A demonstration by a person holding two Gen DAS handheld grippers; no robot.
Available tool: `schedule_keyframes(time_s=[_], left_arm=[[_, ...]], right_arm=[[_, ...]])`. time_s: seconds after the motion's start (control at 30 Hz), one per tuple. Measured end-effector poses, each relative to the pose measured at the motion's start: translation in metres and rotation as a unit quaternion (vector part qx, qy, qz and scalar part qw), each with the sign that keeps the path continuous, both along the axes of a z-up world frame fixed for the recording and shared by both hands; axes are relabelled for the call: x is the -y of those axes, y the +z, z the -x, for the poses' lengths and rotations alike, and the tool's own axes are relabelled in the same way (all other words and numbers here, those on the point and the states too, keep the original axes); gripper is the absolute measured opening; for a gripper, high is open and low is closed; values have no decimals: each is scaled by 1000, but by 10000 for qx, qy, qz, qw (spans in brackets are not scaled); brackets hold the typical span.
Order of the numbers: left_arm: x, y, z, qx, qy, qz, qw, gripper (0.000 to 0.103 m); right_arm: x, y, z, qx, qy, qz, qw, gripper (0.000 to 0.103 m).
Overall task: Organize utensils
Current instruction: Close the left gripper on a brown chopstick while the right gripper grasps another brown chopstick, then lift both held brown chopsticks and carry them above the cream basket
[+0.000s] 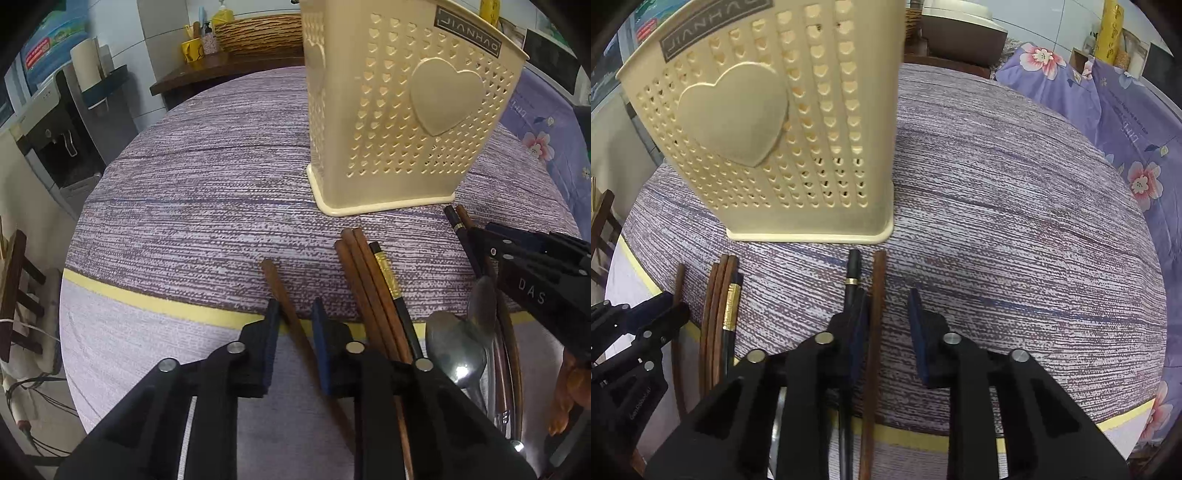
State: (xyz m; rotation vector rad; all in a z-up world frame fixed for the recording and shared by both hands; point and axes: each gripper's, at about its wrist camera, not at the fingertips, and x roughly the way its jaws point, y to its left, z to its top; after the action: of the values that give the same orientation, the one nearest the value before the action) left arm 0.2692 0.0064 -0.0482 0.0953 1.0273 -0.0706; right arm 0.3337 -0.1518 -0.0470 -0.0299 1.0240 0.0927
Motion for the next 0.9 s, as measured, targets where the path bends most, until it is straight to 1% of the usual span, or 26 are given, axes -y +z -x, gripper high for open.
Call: schedule_keyframes(time_s=[0.03, 0.13, 0.23, 0.47, 0.6, 0.67, 0.77, 0.9], left_arm=[[2, 0, 1, 1, -4, -7, 10000, 13], [4, -1, 2, 2, -7, -35, 10000, 13], [3, 0, 2, -5, 15, 8, 10000, 13], [7, 0, 2, 82, 42, -97, 9999, 11], [6, 4, 3, 112, 17, 30, 9999, 10], [3, 15, 7, 300, 9, 98, 9995, 9], [-6, 41, 16, 606, 9, 406, 9973, 9], [-22, 91, 31, 1211, 38, 672, 9903, 8]], right_arm=[[-1, 0, 0, 19, 20, 13, 10000, 18], [-1, 0, 2, 72, 92, 10, 9999, 15], [0, -1, 6, 90, 88, -38, 9999, 9], [12, -1, 8, 201, 14, -224, 9995, 9], [24, 9, 18, 412, -67, -360, 9985, 8], [32, 23, 27, 637, -83, -366, 9973, 8], [50, 51, 41, 995, -118, -497, 9937, 8], [73, 94, 62, 1509, -183, -702, 9859, 8]])
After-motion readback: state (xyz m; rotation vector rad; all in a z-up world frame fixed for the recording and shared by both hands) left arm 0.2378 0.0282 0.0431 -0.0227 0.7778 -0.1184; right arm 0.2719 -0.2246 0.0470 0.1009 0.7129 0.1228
